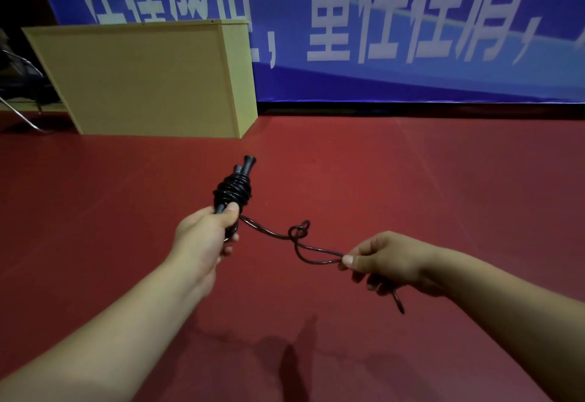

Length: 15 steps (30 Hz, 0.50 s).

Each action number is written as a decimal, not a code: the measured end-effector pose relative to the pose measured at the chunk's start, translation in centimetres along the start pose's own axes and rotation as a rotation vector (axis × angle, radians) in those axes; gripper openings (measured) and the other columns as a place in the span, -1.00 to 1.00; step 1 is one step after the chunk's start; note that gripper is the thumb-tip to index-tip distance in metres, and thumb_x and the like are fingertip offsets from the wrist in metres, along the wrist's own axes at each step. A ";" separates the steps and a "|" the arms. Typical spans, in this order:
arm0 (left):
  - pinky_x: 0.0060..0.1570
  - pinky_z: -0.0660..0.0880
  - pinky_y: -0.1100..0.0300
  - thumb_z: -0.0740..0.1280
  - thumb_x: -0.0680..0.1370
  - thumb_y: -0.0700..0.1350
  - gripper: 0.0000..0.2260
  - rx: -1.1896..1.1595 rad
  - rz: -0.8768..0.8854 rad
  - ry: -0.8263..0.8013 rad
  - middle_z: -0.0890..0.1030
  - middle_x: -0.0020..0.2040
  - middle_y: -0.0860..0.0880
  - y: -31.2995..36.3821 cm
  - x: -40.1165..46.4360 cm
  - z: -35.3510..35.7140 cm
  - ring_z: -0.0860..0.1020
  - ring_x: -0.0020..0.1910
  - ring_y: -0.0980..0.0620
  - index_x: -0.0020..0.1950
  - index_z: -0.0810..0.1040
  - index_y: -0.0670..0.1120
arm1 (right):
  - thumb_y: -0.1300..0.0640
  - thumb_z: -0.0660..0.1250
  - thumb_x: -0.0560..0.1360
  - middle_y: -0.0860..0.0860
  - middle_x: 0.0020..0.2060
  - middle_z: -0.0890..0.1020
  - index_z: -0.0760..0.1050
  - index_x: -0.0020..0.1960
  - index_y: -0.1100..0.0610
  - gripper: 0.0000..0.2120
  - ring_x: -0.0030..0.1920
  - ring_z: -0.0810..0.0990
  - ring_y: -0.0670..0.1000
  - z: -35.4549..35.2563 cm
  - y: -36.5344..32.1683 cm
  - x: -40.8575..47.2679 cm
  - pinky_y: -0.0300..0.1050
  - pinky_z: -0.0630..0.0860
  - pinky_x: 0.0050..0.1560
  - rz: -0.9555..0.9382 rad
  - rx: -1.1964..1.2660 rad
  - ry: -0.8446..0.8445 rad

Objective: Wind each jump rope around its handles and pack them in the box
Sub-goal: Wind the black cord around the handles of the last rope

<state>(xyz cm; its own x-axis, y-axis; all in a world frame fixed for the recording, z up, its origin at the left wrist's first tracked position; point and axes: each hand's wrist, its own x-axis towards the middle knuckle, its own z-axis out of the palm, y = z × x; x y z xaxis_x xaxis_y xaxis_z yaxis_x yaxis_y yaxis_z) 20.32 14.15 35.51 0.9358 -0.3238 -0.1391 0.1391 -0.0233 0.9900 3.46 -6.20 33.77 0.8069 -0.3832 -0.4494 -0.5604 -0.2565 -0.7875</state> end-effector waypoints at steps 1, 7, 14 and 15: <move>-0.39 0.27 0.19 0.37 0.55 -0.16 -0.93 0.025 0.014 -0.029 0.48 -0.40 0.01 0.0 -0.2 0.2 0.42 -0.46 0.08 -0.13 0.58 -0.08 | 0.01 0.38 0.54 0.00 -0.24 0.66 0.66 -0.04 0.14 -0.80 -0.32 0.55 -0.06 0.2 0.1 0.0 -0.19 0.49 -0.29 -0.014 -0.016 0.002; -0.36 0.38 0.31 0.49 0.45 -0.17 -0.92 0.140 0.076 -0.097 0.56 -0.39 0.06 -0.2 -1.4 1.3 0.48 -0.44 0.12 -0.07 0.68 -0.12 | -0.07 0.36 0.53 0.11 -0.12 0.71 0.65 -0.13 0.14 -0.71 -0.08 0.67 0.15 0.3 -0.2 0.6 -0.06 0.54 -0.17 -0.138 -0.074 0.304; -0.42 0.41 0.44 0.51 0.44 -0.18 -0.88 0.152 0.083 -0.112 0.61 -0.39 0.09 0.0 -2.4 3.0 0.49 -0.51 0.29 -0.04 0.70 -0.10 | 0.01 0.40 0.52 -0.12 -0.07 0.66 0.59 0.17 -0.01 -0.76 -0.02 0.63 -0.13 2.5 -2.2 -0.5 -0.18 0.54 0.11 -0.401 -0.043 0.352; -0.39 0.40 0.38 0.51 0.43 -0.16 -0.88 0.155 0.070 -0.125 0.61 -0.39 0.10 0.1 -2.7 3.2 0.50 -0.51 0.29 -0.05 0.70 -0.08 | 0.04 0.42 0.50 -0.10 -0.03 0.66 0.56 0.24 0.00 -0.69 0.01 0.63 -0.13 2.9 -2.4 -0.5 -0.18 0.54 0.15 -0.427 -0.032 0.315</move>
<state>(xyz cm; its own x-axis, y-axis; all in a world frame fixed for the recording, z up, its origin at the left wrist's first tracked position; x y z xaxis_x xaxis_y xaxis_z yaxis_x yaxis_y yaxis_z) 16.81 12.00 36.06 0.8927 -0.4442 -0.0756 0.0148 -0.1388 0.9902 4.91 -2.85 34.72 0.8721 -0.4855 0.0605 -0.2036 -0.4725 -0.8575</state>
